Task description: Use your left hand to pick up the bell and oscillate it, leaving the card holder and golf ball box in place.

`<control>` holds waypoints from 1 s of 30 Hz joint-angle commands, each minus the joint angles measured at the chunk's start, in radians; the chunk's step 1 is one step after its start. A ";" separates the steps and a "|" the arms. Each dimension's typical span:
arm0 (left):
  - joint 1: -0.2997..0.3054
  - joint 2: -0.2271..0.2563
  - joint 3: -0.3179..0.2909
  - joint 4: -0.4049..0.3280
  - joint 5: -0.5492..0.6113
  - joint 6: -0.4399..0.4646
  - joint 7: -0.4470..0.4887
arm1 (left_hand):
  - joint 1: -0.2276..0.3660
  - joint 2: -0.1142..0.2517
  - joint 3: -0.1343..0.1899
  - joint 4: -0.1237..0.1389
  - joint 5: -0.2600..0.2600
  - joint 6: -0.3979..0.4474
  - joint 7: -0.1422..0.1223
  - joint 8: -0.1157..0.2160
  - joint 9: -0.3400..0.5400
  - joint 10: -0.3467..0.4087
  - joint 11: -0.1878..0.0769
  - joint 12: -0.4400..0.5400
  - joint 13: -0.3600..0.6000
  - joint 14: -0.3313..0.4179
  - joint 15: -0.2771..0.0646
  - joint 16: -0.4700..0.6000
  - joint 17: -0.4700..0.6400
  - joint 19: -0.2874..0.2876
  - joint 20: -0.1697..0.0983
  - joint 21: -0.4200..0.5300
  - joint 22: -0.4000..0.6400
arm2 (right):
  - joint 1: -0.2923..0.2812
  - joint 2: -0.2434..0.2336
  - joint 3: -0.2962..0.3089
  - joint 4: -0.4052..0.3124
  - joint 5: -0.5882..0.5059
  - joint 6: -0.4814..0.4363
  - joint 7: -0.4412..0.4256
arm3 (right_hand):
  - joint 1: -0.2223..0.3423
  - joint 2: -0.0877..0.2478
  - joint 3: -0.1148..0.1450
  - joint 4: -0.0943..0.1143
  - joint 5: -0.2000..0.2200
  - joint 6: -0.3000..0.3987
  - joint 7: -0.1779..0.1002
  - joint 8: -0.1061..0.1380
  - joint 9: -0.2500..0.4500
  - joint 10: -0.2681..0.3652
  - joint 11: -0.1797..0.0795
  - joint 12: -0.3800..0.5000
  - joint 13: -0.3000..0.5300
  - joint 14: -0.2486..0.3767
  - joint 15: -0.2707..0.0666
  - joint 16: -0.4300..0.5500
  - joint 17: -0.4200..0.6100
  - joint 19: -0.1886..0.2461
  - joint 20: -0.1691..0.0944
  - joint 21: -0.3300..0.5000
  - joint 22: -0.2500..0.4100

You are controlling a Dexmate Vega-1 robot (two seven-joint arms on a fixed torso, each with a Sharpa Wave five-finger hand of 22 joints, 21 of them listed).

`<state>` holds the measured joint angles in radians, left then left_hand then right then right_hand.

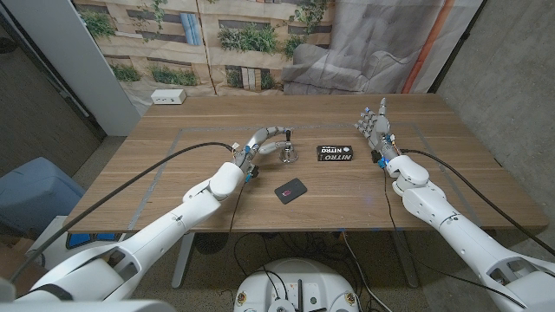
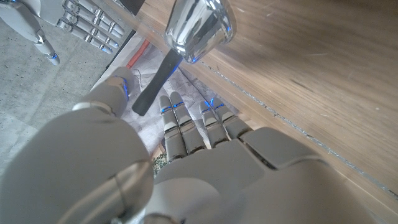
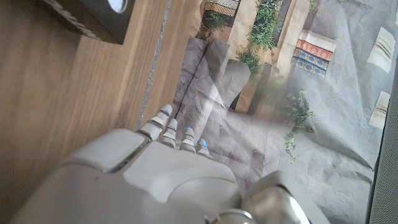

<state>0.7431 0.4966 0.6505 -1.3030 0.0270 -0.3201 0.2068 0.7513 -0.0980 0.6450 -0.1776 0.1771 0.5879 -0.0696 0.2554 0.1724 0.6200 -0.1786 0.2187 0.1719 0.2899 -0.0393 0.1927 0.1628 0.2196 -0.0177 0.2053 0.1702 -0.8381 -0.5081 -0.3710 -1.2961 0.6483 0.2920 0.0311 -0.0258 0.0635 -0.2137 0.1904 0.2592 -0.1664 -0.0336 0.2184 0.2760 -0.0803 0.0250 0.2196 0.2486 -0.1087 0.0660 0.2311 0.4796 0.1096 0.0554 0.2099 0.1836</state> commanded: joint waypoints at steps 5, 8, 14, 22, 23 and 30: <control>-0.004 -0.008 0.002 0.023 0.020 0.008 0.052 | 0.035 0.009 -0.023 0.001 -0.002 0.060 -0.008 -0.005 0.000 0.072 -0.008 0.001 0.000 0.038 -0.059 0.005 0.003 0.028 -0.006 0.003 0.006 | 0.001 0.000 0.000 0.001 0.001 0.000 0.001 | 0.003 0.097 -0.006 -0.001 0.007 -0.009 0.000 0.006 0.003 -0.008 -0.001 0.004 0.001 -0.004 0.000 0.004 0.004 0.007 -0.002 0.005 0.003; -0.011 -0.016 0.007 0.039 0.020 -0.003 0.055 | 0.045 0.013 -0.031 0.001 -0.002 0.088 -0.009 -0.006 0.000 0.101 -0.011 0.001 0.000 0.049 -0.064 0.005 0.003 0.033 -0.006 0.002 0.006 | 0.000 0.000 0.000 0.001 0.001 0.000 0.001 | 0.003 0.097 -0.006 -0.001 0.007 -0.009 -0.001 0.006 0.003 -0.007 -0.003 0.005 0.001 -0.004 0.000 0.004 0.004 0.006 -0.001 0.005 0.003; -0.020 -0.029 0.014 0.062 0.015 -0.018 0.052 | 0.067 0.021 -0.050 0.002 -0.002 0.149 -0.013 -0.011 0.000 0.172 -0.021 0.001 -0.001 0.081 -0.078 0.005 0.002 0.056 -0.010 0.005 0.006 | 0.001 0.000 0.000 0.001 0.001 0.000 0.001 | 0.003 0.097 -0.006 -0.001 0.007 -0.009 0.000 0.006 0.003 -0.007 -0.001 0.005 0.001 -0.005 0.000 0.003 0.004 0.007 -0.001 0.005 0.003; -0.030 -0.041 0.025 0.081 0.021 -0.034 0.054 | 0.088 0.037 -0.072 0.005 -0.004 0.237 -0.005 -0.014 0.001 0.239 -0.033 -0.007 0.000 0.114 -0.098 0.004 0.003 0.078 -0.011 0.006 0.007 | 0.000 0.000 0.000 0.001 0.001 0.000 0.001 | 0.003 0.097 -0.006 -0.001 0.007 -0.010 0.000 0.005 0.003 -0.008 -0.001 0.005 0.001 -0.004 -0.001 0.004 0.004 0.007 -0.001 0.005 0.003; -0.030 -0.042 0.026 0.080 0.028 -0.032 0.063 | 0.090 0.039 -0.075 0.005 -0.004 0.247 -0.004 -0.014 0.001 0.245 -0.033 -0.008 0.000 0.118 -0.102 0.004 0.003 0.083 -0.011 0.007 0.007 | 0.000 0.000 0.000 0.001 0.001 0.000 0.001 | 0.003 0.097 -0.006 -0.001 0.007 -0.009 0.000 0.005 0.003 -0.008 0.000 0.005 0.001 -0.004 0.000 0.004 0.004 0.007 -0.001 0.005 0.003; -0.026 -0.042 0.024 0.078 0.038 -0.034 0.083 | 0.101 0.053 -0.087 0.006 -0.004 0.304 -0.005 -0.017 0.001 0.299 -0.036 -0.007 0.001 0.138 -0.109 0.003 0.002 0.104 -0.014 0.010 0.007 | 0.002 0.000 0.000 0.002 0.001 0.000 0.001 | 0.003 0.097 -0.006 -0.001 0.007 -0.009 0.000 0.006 0.003 -0.007 -0.001 0.005 0.001 -0.004 -0.001 0.004 0.004 0.007 -0.001 0.005 0.003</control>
<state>0.7193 0.4613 0.6707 -1.2338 0.0502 -0.3443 0.2667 0.8396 -0.0467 0.5629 -0.1725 0.1736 0.8743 -0.0734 0.2399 0.1725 0.9014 -0.2121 0.2107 0.1720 0.4167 -0.0447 0.1927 0.1631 0.3093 -0.0321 0.2075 0.1748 -0.8375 -0.5083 -0.3706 -1.2953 0.6496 0.2920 0.0331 -0.0258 0.0635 -0.2137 0.1904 0.2592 -0.1664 -0.0337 0.2184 0.2760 -0.0804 0.0250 0.2197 0.2485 -0.1087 0.0660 0.2311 0.4796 0.1096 0.0554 0.2099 0.1836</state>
